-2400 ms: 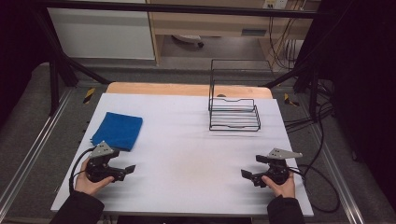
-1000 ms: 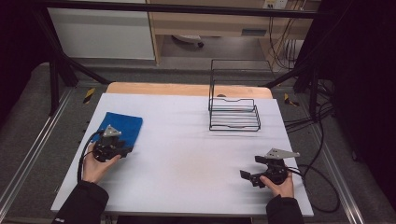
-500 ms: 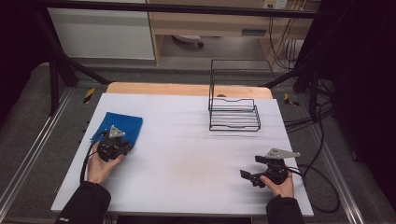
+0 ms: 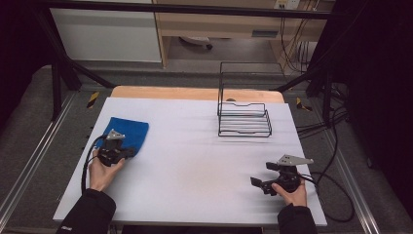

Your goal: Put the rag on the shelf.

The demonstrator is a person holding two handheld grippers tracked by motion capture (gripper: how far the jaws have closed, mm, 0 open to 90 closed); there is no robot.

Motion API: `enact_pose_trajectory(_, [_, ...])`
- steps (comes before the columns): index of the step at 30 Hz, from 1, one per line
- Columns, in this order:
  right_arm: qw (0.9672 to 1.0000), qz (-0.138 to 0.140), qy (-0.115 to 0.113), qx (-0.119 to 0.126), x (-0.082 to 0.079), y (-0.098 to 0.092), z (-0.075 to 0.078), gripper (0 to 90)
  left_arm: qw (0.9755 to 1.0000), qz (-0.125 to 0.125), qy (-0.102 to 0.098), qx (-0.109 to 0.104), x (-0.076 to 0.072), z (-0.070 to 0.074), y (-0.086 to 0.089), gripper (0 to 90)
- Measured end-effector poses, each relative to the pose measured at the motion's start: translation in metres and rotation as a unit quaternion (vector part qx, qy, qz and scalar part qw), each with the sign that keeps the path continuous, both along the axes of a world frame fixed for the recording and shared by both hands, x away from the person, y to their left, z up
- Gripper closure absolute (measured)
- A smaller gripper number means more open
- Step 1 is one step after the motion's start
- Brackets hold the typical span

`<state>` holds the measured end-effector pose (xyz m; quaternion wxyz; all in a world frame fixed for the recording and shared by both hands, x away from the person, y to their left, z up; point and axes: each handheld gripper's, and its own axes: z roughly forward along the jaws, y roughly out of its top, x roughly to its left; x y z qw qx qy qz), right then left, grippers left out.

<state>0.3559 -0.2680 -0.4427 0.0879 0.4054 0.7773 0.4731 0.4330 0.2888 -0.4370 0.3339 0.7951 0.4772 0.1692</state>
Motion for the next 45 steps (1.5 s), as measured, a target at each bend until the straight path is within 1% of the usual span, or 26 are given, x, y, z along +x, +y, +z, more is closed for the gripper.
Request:
enact_pose_trajectory(2, [1.0000,0.000,0.000,0.000,0.000,0.000,0.000,1.7,1.0000,-0.005,-0.002,-0.004,-0.002,0.005,0.000,86.3])
enact_pose_trajectory(3, [1.0000,0.000,0.000,0.000,0.000,0.000,0.000,1.7,0.9999,-0.006,-0.004,-0.011,-0.003,0.006,-0.001,86.3])
enact_pose_trajectory(9, [1.0000,0.001,0.000,0.000,0.000,-0.001,0.001,1.8,0.9997,-0.013,0.000,-0.020,-0.011,0.013,-0.003,86.4])
enact_pose_trajectory(12, [1.0000,0.001,0.000,0.000,0.000,-0.001,0.001,1.8,0.9994,-0.019,0.002,-0.030,-0.015,0.016,-0.005,86.4])
enact_pose_trajectory(13, [1.0000,0.001,0.000,-0.001,0.000,-0.001,0.001,1.8,0.9992,-0.021,0.003,-0.036,-0.017,0.017,-0.006,86.5])
enact_pose_trajectory(17, [1.0000,0.001,0.000,0.000,-0.001,-0.001,0.001,1.9,0.9986,-0.034,0.005,-0.041,-0.025,0.019,-0.015,86.5])
enact_pose_trajectory(19, [1.0000,0.001,0.000,0.000,-0.001,-0.001,0.001,1.9,0.9980,-0.040,0.006,-0.048,-0.029,0.021,-0.020,86.5])
enact_pose_trajectory(23, [1.0000,0.000,-0.001,0.000,-0.001,-0.001,0.001,1.9,0.9966,-0.055,0.009,-0.061,-0.037,0.023,-0.034,86.4])
enact_pose_trajectory(30, [1.0000,-0.001,-0.001,-0.001,-0.001,-0.001,0.001,1.9,0.9943,-0.080,0.010,-0.070,-0.052,0.026,-0.060,86.4])
enact_pose_trajectory(33, [1.0000,-0.002,0.000,-0.002,-0.001,-0.001,0.001,1.9,0.9925,-0.092,0.017,-0.080,-0.057,0.026,-0.072,86.4])
enact_pose_trajectory(35, [1.0000,-0.002,-0.001,-0.002,-0.001,-0.001,0.001,1.9,0.9922,-0.098,0.016,-0.076,-0.060,0.026,-0.079,86.4])
enact_pose_trajectory(40, [1.0000,-0.003,0.001,-0.003,-0.001,-0.001,0.001,2.0,0.9894,-0.120,0.017,-0.080,-0.068,0.026,-0.102,86.4])
enact_pose_trajectory(42, [1.0000,-0.003,0.002,-0.002,-0.001,-0.001,0.001,2.0,0.9884,-0.131,0.015,-0.076,-0.072,0.026,-0.112,86.4])
enact_pose_trajectory(45, [1.0000,-0.004,0.002,-0.003,-0.001,0.000,0.000,2.0,0.9869,-0.142,0.015,-0.076,-0.078,0.024,-0.128,86.3])
